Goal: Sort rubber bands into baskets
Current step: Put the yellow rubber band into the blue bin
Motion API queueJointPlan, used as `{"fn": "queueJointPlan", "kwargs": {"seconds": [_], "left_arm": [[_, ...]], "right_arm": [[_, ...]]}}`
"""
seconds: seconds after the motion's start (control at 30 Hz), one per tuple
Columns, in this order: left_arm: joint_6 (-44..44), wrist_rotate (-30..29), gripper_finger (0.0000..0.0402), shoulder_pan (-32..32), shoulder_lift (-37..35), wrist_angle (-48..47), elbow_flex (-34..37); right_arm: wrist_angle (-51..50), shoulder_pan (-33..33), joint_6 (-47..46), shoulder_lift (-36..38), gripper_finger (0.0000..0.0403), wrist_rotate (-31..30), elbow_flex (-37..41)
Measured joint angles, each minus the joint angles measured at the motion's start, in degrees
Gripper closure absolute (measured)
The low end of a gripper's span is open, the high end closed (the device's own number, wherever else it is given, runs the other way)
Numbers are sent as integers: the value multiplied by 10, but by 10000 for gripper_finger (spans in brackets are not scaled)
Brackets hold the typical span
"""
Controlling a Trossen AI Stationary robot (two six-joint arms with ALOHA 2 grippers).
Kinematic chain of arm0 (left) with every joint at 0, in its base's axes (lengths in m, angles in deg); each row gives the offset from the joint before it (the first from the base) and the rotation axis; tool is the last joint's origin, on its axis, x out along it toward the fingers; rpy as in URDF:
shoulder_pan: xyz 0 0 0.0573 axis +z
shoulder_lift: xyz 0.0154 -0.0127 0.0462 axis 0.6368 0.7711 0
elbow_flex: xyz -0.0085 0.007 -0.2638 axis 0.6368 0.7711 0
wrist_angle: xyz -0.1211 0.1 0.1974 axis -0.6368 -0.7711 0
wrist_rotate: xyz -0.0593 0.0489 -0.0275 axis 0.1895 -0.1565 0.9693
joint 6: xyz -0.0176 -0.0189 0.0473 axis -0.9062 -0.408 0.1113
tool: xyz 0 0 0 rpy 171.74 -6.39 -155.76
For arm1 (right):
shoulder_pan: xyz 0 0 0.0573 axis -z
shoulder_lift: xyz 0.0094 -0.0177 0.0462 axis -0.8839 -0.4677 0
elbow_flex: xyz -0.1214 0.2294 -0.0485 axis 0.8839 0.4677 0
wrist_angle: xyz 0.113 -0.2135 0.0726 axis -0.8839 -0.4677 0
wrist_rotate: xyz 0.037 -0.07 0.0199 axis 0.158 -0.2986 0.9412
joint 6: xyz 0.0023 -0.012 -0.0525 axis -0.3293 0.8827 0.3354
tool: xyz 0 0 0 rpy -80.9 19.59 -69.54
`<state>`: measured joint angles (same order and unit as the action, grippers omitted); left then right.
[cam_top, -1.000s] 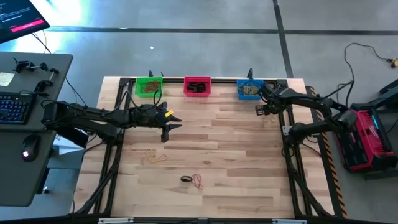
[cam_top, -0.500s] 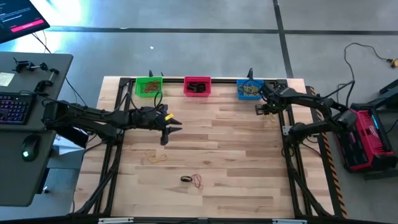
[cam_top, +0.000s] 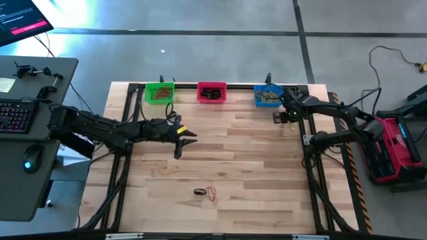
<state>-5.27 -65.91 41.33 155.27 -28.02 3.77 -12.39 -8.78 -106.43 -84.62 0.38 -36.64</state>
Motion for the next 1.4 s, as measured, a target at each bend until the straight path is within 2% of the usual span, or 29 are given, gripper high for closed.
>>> {"fn": "queueJointPlan", "kwargs": {"seconds": [0.17, 0.37, 0.43, 0.77, 0.9, 0.97, 1.13, 1.4], "left_arm": [[-11, 0, 307, -5, 13, 45, 15], [-18, 0, 307, -5, 13, 48, 16], [-22, 0, 307, -5, 13, 48, 16], [-22, 0, 307, -15, 13, 64, 16], [-21, 0, 307, -15, 13, 70, 16], [-21, 0, 307, -15, 13, 70, 16], [-21, 0, 307, -15, 13, 69, 16], [-20, 0, 307, -15, 13, 69, 16]], "right_arm": [[11, -3, -1, 2, 293, -1, 16], [-14, -31, 24, -3, 380, -1, -17], [-30, -44, 37, -4, 397, 1, -29], [-39, -150, 44, 31, 401, 8, -112], [9, -185, 48, 58, 402, 4, -145], [32, -194, 50, 60, 402, -24, -155], [74, -191, 50, 50, 402, -103, -174], [102, -136, 82, 16, 403, -119, -179]]}}
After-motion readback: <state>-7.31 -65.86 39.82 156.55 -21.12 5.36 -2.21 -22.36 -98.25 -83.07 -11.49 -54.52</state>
